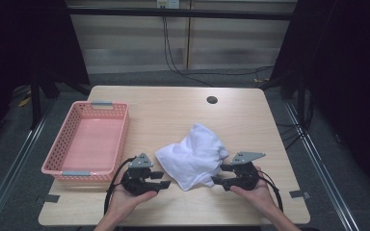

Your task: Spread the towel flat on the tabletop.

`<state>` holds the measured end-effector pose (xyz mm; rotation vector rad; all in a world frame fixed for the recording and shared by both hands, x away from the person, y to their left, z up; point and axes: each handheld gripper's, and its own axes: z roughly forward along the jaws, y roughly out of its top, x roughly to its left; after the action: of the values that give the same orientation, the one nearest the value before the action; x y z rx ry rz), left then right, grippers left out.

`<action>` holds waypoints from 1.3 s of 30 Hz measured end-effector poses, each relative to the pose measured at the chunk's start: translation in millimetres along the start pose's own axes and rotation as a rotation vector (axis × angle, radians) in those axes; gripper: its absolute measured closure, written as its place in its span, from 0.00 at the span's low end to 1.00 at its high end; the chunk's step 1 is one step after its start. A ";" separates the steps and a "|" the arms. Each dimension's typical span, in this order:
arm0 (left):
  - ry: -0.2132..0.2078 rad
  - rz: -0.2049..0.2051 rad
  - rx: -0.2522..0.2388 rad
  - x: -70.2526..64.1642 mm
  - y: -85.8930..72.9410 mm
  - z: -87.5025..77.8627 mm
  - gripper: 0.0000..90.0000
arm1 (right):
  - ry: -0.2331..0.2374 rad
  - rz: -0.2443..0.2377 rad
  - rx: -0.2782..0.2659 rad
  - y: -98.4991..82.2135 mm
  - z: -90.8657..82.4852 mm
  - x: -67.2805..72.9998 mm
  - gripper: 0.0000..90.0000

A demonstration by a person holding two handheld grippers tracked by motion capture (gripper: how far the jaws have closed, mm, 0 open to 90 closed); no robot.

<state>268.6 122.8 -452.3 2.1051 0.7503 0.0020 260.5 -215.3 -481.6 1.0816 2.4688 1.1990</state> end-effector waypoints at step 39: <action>-0.051 -0.141 -0.289 37.0 60.7 -38.8 0.96 | -0.215 0.171 -0.315 64.2 -97.1 -87.4 0.88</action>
<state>319.6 144.1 -393.0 1.7701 0.8153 -0.0193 312.9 -307.7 -382.3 1.2707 1.9802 1.3800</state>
